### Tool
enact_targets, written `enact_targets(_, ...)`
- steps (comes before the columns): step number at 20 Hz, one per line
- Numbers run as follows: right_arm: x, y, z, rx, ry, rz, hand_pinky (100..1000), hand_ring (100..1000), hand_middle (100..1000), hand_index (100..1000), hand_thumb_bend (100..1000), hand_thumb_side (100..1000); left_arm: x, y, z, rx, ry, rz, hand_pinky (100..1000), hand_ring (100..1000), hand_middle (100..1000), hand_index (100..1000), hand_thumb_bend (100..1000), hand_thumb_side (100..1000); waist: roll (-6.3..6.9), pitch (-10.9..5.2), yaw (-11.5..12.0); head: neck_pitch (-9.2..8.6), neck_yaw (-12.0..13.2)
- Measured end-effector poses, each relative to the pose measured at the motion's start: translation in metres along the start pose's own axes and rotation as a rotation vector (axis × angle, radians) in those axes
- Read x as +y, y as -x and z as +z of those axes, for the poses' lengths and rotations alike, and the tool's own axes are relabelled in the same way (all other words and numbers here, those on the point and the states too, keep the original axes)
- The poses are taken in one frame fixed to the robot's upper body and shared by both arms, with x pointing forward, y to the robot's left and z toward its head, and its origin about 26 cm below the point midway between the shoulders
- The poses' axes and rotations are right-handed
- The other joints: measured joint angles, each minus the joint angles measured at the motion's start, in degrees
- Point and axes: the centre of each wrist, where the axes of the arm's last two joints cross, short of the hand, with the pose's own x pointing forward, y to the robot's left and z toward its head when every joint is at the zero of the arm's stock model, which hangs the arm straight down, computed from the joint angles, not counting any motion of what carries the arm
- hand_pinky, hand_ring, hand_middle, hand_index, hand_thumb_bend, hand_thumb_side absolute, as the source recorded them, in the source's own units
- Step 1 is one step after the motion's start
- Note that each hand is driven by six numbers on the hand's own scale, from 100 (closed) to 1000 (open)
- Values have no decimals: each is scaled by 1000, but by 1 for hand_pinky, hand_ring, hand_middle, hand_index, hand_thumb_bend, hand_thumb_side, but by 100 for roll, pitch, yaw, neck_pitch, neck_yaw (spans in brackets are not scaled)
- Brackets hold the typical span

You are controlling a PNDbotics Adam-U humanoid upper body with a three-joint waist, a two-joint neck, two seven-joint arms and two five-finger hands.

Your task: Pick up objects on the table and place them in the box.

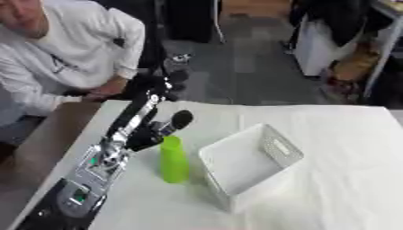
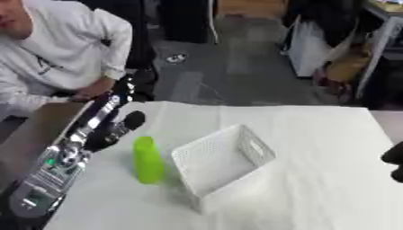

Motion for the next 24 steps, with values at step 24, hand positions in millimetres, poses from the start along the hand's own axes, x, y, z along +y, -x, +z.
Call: enact_targets(24,2,0,0,-2,-22,-9,313,533,538,570,100,722,22,47,-9,181,406,-271,902,931,1000,1000,783,926,35,-8,-85,50,51)
